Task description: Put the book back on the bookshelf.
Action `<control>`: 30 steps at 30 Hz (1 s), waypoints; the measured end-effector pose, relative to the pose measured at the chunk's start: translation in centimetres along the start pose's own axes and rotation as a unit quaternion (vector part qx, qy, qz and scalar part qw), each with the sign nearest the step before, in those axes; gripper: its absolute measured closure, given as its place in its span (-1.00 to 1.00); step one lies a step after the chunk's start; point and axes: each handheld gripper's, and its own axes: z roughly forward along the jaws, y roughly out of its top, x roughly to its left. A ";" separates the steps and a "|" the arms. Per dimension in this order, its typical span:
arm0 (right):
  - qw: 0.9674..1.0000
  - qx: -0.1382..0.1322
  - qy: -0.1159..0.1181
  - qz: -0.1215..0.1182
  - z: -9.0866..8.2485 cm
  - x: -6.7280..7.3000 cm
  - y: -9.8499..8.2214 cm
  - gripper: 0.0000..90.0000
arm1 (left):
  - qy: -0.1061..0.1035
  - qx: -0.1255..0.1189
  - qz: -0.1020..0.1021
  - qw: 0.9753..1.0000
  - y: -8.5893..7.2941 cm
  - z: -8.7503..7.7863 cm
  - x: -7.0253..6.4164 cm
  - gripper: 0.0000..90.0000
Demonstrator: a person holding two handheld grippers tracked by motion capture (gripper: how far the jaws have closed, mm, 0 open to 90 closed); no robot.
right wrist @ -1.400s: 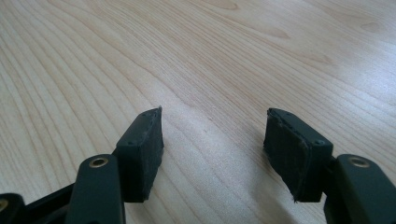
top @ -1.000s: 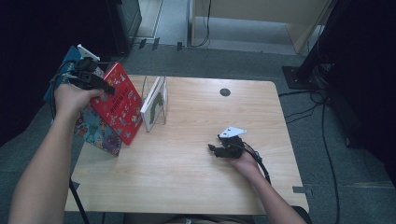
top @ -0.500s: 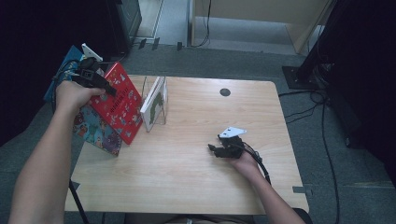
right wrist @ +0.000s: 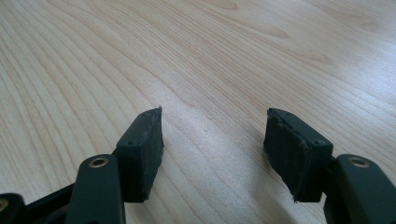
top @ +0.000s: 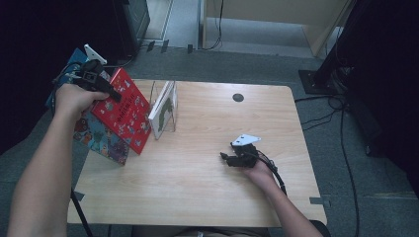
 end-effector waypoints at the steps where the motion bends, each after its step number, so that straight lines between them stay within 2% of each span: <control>1: 1.000 0.000 -0.001 0.000 0.0 0.0 0.0 -0.17 | 0.001 -0.001 -0.001 1.000 0.0 0.0 0.0 0.78; 4: 1.000 0.000 0.000 0.000 0.0 0.0 0.0 -0.17 | -0.001 -0.008 -0.010 1.000 0.2 -0.1 0.3 0.78; 8: 1.000 0.000 0.000 0.000 0.0 0.0 0.0 -0.17 | -0.011 -0.025 -0.028 0.999 0.6 -0.4 0.7 0.78; 12: 1.000 0.000 0.000 0.000 0.0 0.0 0.0 -0.17 | -0.012 -0.045 -0.039 0.998 1.2 -0.4 1.0 0.78; 20: 1.000 -0.001 0.000 -0.001 0.0 0.0 0.0 -0.17 | 0.014 -0.050 -0.031 0.998 2.0 0.2 0.7 0.78; 25: 1.000 -0.001 0.000 -0.001 0.0 0.0 0.0 -0.17 | 0.003 -0.070 -0.040 0.997 2.3 0.2 0.7 0.78; 30: 1.000 -0.001 0.000 -0.003 0.0 0.0 0.0 -0.17 | 0.007 -0.071 -0.036 0.997 2.6 0.6 0.5 0.77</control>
